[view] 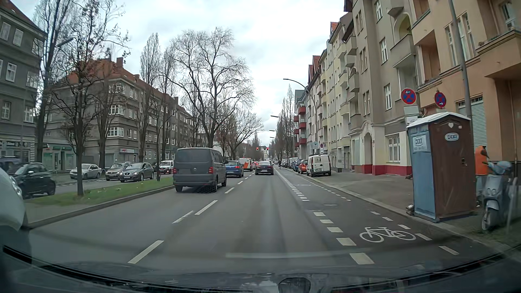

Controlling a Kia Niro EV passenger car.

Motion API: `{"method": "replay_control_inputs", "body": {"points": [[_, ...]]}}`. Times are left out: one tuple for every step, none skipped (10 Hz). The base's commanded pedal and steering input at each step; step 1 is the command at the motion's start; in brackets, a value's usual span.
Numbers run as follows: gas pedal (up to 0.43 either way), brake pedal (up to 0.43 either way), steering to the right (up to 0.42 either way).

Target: Follow the waypoints while adhering to traffic rules and regulations

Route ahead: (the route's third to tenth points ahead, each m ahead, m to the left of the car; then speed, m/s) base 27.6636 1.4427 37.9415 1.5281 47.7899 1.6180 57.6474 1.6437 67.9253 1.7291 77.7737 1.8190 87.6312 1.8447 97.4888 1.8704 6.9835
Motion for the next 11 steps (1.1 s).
{"method": "replay_control_inputs", "body": {"points": [[0.02,0.012,-0.003],[0.02,0.012,-0.002],[0.02,0.012,-0.002],[0.02,0.012,-0.002],[0.02,0.012,-0.003],[0.02,0.012,-0.002],[0.02,0.012,-0.002],[0.02,0.012,-0.002],[0.02,0.012,-0.002],[0.02,0.012,-0.002],[0.02,0.012,-0.002]]}}
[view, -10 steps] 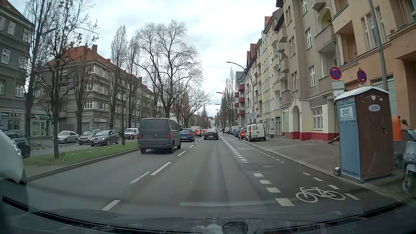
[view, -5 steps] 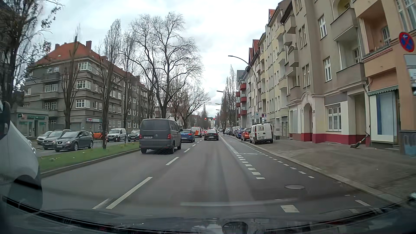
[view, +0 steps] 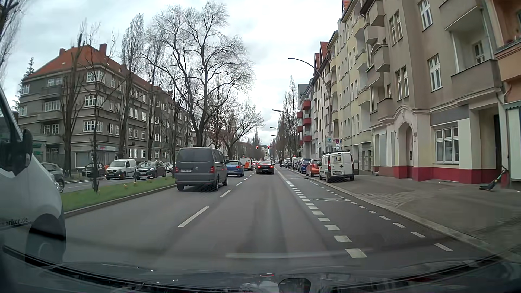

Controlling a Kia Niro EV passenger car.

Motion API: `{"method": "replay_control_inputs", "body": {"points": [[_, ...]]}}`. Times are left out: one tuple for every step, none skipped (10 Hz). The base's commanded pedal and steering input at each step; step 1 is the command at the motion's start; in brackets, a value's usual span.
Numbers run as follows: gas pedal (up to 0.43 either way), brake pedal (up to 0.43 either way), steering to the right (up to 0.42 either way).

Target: Follow the waypoints while adhering to traffic rules and regulations

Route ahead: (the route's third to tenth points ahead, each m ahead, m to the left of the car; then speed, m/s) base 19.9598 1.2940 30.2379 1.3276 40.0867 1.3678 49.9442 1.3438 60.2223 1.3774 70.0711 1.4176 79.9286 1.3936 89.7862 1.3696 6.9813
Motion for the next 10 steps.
{"method": "replay_control_inputs", "body": {"points": [[0.008,0.012,-0.002],[0.008,0.012,-0.002],[0.008,0.012,-0.002],[0.0,0.012,-0.002],[0.0,0.012,-0.002],[0.0,0.012,-0.002],[0.0,0.012,-0.002],[0.02,0.012,-0.002],[0.028,0.012,-0.002],[0.028,0.012,-0.001]]}}
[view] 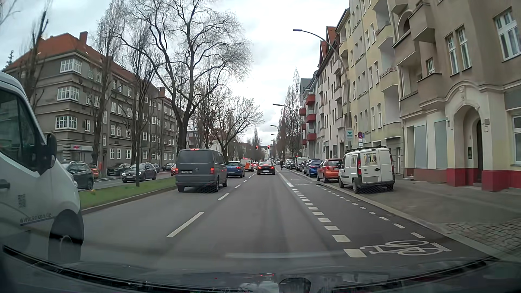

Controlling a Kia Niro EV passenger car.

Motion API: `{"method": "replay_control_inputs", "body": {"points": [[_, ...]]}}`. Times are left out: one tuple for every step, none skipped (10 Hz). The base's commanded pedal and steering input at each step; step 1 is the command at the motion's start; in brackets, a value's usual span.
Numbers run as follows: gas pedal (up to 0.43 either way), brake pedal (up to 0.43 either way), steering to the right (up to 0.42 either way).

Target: Follow the waypoints while adhering to traffic rules and regulations

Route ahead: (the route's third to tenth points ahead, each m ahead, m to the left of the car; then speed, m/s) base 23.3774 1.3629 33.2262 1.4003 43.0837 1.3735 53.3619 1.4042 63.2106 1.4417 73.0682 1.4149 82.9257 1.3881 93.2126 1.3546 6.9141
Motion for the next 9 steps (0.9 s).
{"method": "replay_control_inputs", "body": {"points": [[0.028,0.012,-0.001],[0.028,0.012,0.0],[0.028,0.012,0.0],[0.028,0.012,0.0],[0.028,0.012,0.0],[0.02,0.012,0.0],[0.02,0.012,0.0],[0.008,0.012,0.0],[0.0,0.012,0.0]]}}
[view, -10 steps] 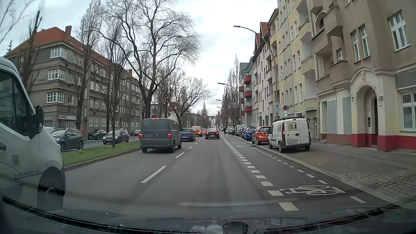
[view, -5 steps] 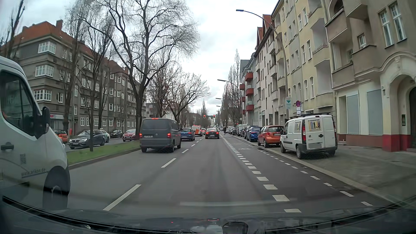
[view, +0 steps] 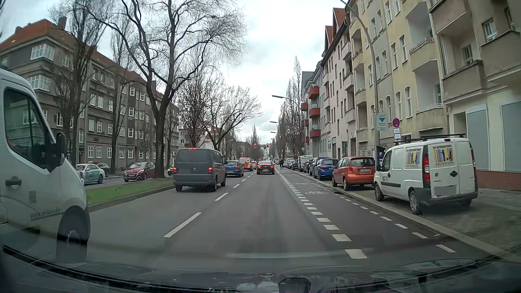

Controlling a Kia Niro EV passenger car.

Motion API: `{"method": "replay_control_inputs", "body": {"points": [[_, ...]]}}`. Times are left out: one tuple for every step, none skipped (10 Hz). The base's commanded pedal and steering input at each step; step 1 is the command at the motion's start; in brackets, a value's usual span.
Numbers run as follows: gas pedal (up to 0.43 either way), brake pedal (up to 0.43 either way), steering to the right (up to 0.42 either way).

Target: Follow the waypoints while adhering to traffic rules and regulations

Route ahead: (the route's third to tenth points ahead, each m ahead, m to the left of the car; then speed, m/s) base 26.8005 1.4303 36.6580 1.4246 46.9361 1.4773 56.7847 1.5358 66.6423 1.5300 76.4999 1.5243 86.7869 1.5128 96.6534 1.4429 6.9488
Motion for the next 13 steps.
{"method": "replay_control_inputs", "body": {"points": [[0.0,0.012,-0.001],[0.0,0.012,-0.002],[0.0,0.012,-0.002],[0.0,0.012,-0.002],[0.0,0.012,-0.002],[0.0,0.012,-0.002],[0.0,0.012,-0.002],[0.0,0.012,-0.002],[0.0,0.012,-0.002],[0.0,0.012,-0.002],[0.0,0.012,-0.002],[0.0,0.012,-0.002],[0.0,0.012,-0.002]]}}
